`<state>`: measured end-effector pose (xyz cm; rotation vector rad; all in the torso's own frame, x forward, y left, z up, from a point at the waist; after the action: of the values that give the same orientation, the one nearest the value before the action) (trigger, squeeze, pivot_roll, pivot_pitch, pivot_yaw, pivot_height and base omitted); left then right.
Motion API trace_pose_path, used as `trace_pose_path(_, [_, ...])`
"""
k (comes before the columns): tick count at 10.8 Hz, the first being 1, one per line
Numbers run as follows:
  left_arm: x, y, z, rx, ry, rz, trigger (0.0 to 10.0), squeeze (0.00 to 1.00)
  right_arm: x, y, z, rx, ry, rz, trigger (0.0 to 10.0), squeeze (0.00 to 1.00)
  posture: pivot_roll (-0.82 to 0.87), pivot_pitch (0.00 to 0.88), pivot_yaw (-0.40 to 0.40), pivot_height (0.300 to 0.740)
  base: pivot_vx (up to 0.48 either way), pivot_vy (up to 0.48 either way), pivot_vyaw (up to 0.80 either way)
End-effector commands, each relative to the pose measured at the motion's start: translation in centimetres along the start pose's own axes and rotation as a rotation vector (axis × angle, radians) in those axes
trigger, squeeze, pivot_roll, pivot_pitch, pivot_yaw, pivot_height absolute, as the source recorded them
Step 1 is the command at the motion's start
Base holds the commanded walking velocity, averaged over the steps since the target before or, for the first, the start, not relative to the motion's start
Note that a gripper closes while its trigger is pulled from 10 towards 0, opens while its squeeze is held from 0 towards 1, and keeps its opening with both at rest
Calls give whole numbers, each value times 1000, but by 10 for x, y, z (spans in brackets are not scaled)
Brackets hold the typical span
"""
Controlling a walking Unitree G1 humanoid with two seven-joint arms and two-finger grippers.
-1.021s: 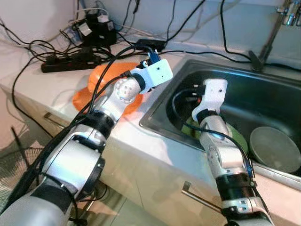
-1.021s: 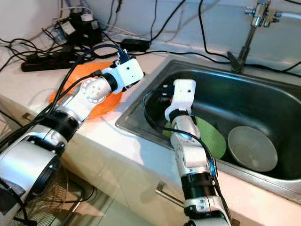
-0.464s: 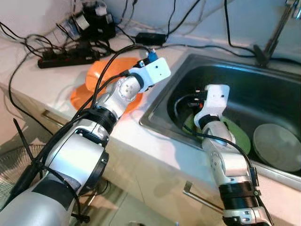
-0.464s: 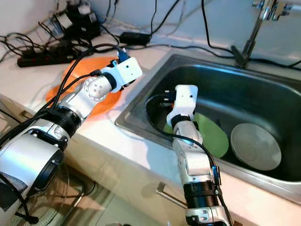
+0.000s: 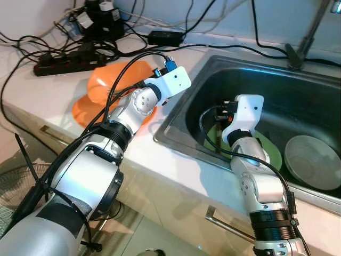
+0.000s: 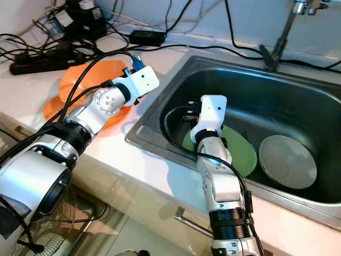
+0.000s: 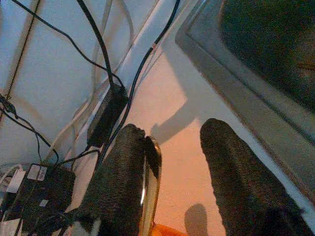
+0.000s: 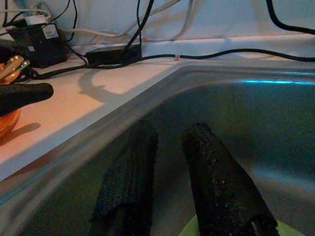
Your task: Kitchen organization
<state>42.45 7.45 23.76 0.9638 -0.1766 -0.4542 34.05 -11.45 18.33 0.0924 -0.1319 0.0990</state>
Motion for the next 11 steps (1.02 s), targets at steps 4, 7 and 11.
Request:
trace_pose_path(4, [-1, 12, 1, 18, -1, 34, 0, 0, 0, 0, -3, -5, 23, -14, 10000, 0, 53, 158, 121, 740, 0, 0, 0])
trace_pose_path(7, [-3, 33, 15, 29, -75, 104, 0, 0, 10, 0, 3, -3, -2, -11, 10000, 0, 67, 117, 119, 740, 0, 0, 0])
trace_pose_path(11, [-13, 54, 23, -104, -170, 119, 10000, 0, 23, 5, 9, 1, -32, 10, 10000, 0, 94, 57, 114, 740, 0, 0, 0])
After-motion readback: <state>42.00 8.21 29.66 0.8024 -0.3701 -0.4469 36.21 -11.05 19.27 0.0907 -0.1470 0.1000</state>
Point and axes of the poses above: a point about 5 cm out from each wrist's last joint towards the gripper, its own x axis pointing out of the wrist towards the gripper, its own z axis along the axis of the wrist's last joint, y = z × x, the point moved 1 cm from there along x, pointing out of the wrist towards the gripper, and after that the axes turned 1 degree about x, right-handed, at the moved point
